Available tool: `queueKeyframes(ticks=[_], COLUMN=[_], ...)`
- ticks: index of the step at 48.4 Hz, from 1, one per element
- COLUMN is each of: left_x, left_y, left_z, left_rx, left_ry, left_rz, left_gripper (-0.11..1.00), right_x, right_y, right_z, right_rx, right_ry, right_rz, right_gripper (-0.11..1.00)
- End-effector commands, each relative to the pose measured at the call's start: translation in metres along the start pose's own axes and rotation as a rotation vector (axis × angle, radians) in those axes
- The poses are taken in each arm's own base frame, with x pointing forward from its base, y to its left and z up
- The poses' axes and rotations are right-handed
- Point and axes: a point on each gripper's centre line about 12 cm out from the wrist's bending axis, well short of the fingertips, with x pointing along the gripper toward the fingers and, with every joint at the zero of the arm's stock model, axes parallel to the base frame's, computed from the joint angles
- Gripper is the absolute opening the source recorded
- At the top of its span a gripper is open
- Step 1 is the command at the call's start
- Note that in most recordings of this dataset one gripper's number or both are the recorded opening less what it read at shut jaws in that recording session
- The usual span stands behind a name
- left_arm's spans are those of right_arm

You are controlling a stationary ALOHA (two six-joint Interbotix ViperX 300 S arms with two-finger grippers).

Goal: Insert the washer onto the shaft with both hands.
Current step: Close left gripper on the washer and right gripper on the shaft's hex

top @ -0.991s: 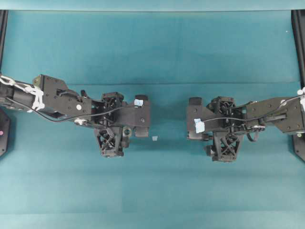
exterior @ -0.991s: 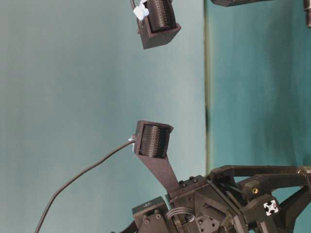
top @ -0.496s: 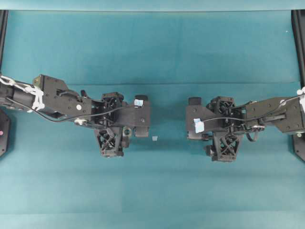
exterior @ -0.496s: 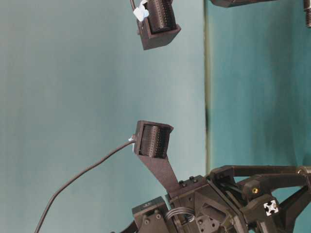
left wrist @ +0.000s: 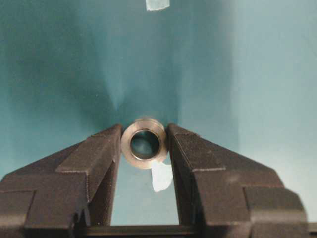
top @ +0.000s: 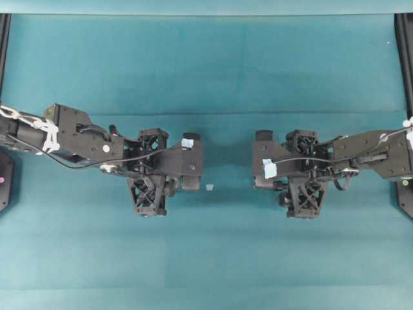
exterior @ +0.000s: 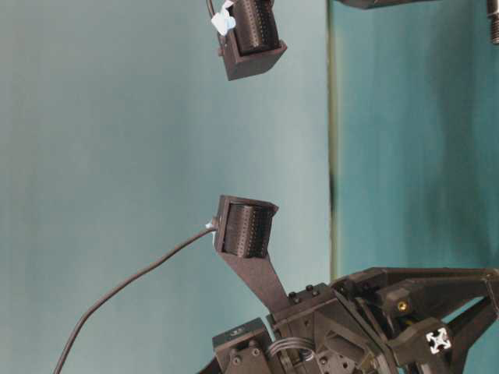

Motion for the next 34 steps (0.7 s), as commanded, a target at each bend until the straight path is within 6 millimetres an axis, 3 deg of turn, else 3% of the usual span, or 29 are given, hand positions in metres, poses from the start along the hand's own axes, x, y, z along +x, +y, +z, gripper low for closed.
queueKeyframes(ticks=[1,11,34], left_x=[-0.0013,-0.0019,-0.0019], left_y=[0.0020,0.0020,0.0020], left_z=[0.0019,0.0024,0.0024], left_rx=[-0.003,-0.003,-0.001], left_ry=[-0.008,-0.011,-0.011], left_rz=[0.003,0.003,0.004], left_gripper=[0.37,0.37,0.37], right_x=[0.0008,0.0021,0.0021], right_y=[-0.0061,-0.0089,-0.0084], right_z=[0.0033,0.0038,0.0027], right_rx=[0.011,0.014,0.014], right_ry=[-0.009,-0.007,0.003], right_rz=[-0.008,-0.011,-0.011], right_gripper=[0.20,0.00,0.00])
